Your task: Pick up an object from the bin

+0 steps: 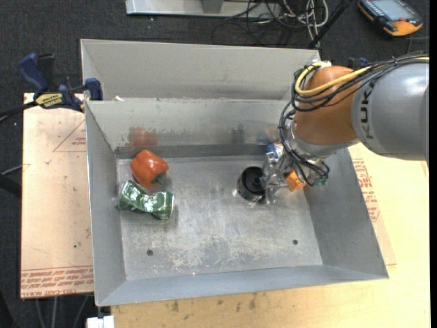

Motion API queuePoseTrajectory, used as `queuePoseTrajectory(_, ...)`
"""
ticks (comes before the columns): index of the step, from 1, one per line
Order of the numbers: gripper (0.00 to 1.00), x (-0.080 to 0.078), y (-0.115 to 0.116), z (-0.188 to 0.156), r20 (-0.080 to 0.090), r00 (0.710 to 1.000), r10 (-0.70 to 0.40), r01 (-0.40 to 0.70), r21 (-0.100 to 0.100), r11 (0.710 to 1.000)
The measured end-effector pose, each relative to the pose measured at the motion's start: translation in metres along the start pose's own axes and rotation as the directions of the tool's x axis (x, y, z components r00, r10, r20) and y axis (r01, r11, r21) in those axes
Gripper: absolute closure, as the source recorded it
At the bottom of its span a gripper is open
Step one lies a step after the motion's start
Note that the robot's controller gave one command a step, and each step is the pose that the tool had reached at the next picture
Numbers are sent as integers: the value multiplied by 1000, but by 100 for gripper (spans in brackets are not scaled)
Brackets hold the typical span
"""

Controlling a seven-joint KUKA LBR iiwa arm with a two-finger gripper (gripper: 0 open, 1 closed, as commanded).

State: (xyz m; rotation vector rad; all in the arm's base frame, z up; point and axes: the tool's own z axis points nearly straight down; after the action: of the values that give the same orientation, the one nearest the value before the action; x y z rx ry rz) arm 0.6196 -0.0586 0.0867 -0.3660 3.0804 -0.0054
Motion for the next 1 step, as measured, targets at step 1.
queuePoseTrajectory(1, 100, -1, -1, -12, -34, 999, 16, -17, -8, 1000)
